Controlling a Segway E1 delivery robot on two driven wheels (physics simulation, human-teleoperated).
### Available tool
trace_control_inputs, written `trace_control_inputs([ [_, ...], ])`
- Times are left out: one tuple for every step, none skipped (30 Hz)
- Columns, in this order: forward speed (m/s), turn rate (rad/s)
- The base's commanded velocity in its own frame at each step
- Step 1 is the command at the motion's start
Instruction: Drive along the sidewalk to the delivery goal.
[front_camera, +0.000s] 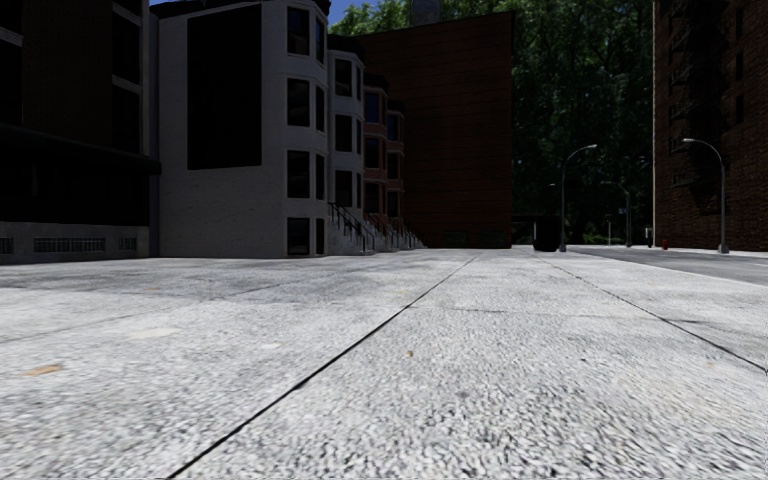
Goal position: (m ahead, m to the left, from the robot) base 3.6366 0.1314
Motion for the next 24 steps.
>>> trace_control_inputs([
  [2.00, 0.11],
  [2.00, 0.11],
  [2.00, 0.11],
  [2.00, 0.11],
  [2.00, 0.11],
  [2.00, 0.07],
  [2.00, 0.00],
  [2.00, 0.00],
  [2.00, 0.00],
  [2.00, 0.00],
  [1.92, 0.00],
  [1.83, 0.00],
  [1.83, 0.00],
  [1.80, 0.00],
  [1.79, 0.00],
  [1.79, 0.00],
  [1.79, 0.00],
  [1.79, 0.00],
  [1.79, 0.00],
  [1.79, 0.00],
  [1.79, 0.00],
  [1.79, 0.00],
  [1.79, 0.00],
  [1.79, 0.00],
])
